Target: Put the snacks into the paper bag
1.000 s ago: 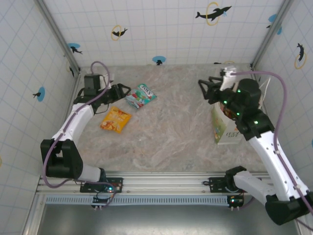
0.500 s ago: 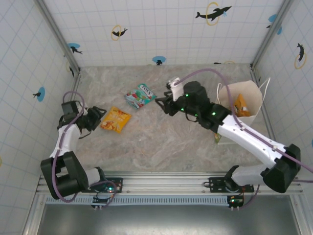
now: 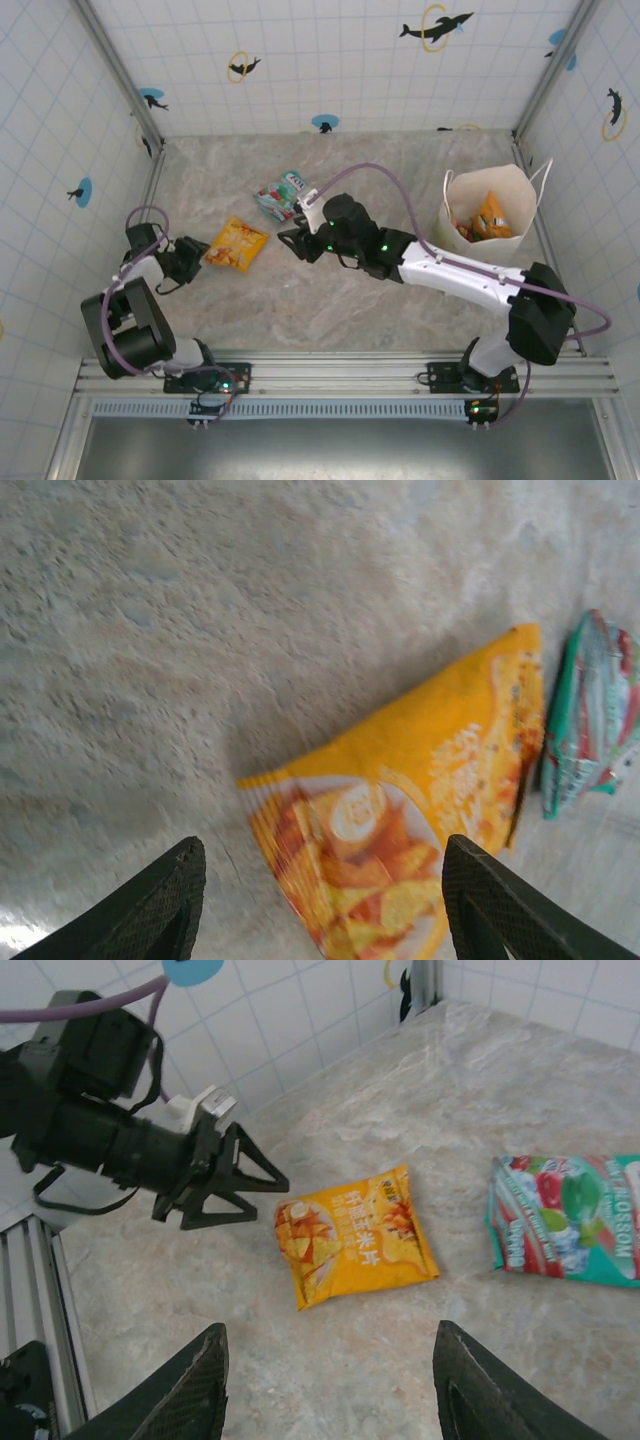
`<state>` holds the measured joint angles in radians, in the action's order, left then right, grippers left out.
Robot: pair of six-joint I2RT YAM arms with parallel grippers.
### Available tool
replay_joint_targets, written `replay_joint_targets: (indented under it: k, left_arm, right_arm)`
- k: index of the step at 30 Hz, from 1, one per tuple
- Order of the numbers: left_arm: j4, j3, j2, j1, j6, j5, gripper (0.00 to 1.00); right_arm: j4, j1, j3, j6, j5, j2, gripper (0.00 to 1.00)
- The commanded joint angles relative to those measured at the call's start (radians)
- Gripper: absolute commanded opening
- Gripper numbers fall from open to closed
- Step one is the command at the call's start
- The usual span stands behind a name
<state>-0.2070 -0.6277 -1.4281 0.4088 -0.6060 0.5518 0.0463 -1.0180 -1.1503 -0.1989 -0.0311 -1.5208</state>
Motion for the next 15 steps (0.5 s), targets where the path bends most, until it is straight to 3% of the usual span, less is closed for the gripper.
replay_joint_targets:
  k: [1, 6, 15]
  left_arm:
    - [0.053, -0.069, -0.077, 0.004, 0.03, -0.033, 0.63]
    - [0.066, -0.115, -0.172, 0.004, 0.066, -0.032, 0.62]
    - [0.081, -0.11, -0.25, -0.057, 0.096, 0.115, 0.55]
  right_arm:
    - [0.078, -0.018, 0.0, -0.016, 0.003, -0.028, 0.56]
    - [0.095, -0.024, 0.008, -0.022, -0.003, -0.04, 0.56]
    - [0.116, -0.022, 0.018, -0.022, -0.003, -0.049, 0.56]
